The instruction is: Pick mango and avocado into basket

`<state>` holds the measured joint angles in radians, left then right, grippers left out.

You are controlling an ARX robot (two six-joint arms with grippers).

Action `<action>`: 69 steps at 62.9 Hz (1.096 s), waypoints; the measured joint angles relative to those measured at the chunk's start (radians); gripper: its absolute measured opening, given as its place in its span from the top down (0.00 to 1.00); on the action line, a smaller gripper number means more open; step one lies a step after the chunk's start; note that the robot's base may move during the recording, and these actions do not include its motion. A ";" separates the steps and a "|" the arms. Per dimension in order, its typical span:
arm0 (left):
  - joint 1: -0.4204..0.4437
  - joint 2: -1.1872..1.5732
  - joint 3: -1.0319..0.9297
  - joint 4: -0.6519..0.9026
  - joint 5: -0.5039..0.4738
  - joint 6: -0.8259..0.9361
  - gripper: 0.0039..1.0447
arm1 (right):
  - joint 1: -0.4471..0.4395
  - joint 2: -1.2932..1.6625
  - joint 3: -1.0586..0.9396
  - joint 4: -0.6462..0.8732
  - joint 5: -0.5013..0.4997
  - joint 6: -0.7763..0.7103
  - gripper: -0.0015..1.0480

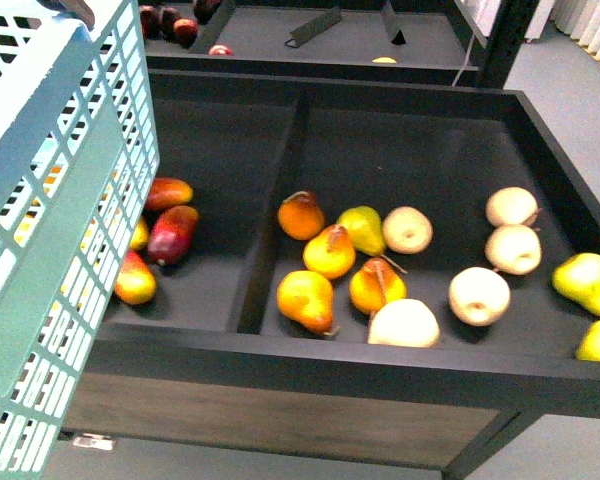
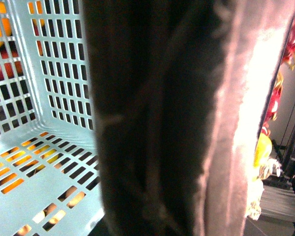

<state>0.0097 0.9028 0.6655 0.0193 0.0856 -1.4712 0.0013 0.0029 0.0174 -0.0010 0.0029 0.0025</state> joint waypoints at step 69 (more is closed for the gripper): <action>0.000 -0.002 0.000 0.000 0.000 0.001 0.86 | 0.000 0.001 0.000 -0.001 -0.001 0.000 0.08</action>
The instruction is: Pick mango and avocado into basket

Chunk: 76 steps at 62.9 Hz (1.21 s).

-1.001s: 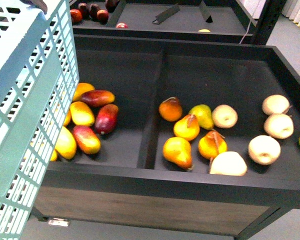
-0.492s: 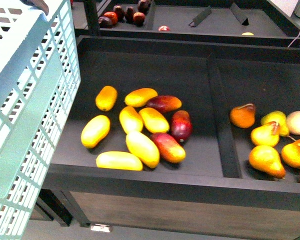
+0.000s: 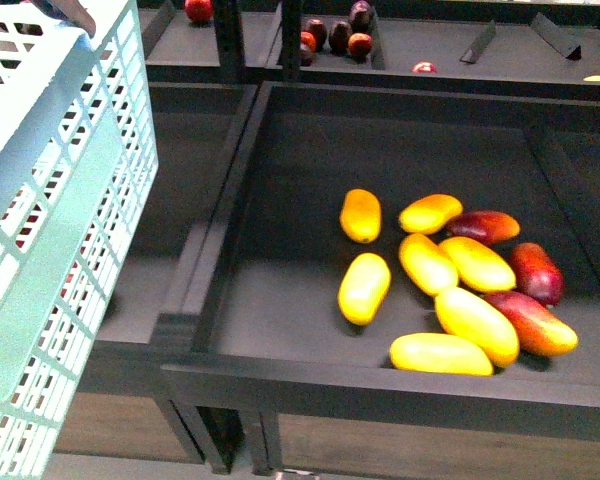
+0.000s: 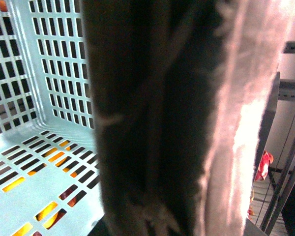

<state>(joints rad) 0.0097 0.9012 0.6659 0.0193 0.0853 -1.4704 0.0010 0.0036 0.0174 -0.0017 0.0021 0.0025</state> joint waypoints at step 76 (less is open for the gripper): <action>-0.168 0.384 0.315 -0.176 0.167 0.466 0.86 | -0.001 -0.001 0.000 0.000 -0.006 0.000 0.08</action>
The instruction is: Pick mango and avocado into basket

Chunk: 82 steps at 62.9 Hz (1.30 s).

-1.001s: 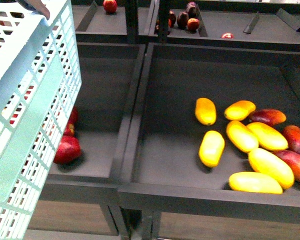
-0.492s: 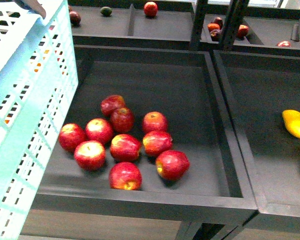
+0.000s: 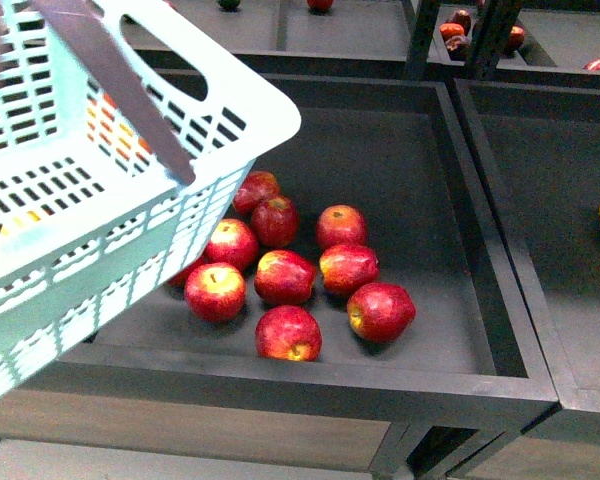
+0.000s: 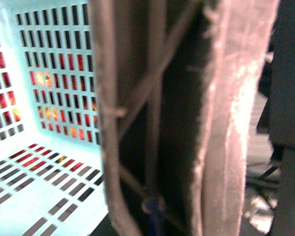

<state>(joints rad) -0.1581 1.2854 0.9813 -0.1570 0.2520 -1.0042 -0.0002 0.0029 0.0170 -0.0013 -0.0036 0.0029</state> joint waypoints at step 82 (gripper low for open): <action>-0.451 0.503 0.494 -0.068 -0.007 0.041 0.86 | -0.055 0.206 0.116 -0.274 0.123 0.144 0.08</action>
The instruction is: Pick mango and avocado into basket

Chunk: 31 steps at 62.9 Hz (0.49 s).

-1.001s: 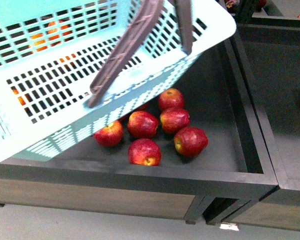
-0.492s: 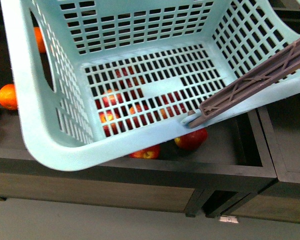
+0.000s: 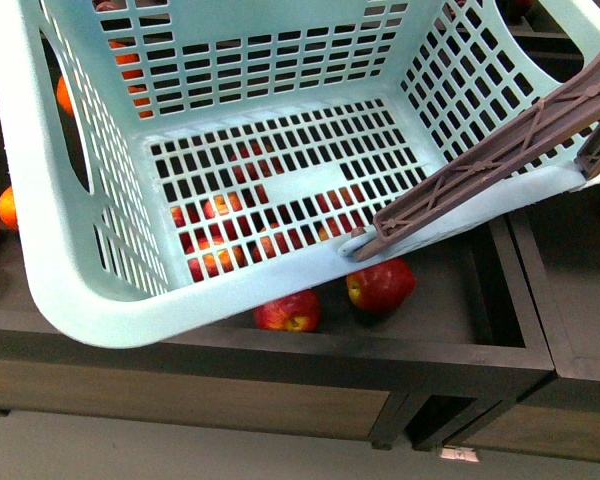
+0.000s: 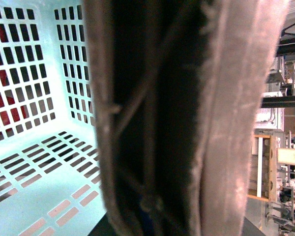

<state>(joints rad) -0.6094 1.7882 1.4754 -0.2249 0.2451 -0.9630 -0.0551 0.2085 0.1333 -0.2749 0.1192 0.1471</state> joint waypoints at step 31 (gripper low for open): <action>-0.001 0.000 0.000 0.000 -0.006 0.005 0.86 | -0.496 1.214 0.315 0.763 -0.198 -0.131 0.08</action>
<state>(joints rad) -0.6106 1.7882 1.4754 -0.2249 0.2394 -0.9585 -0.5510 1.4223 0.4488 0.4885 -0.0788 0.0158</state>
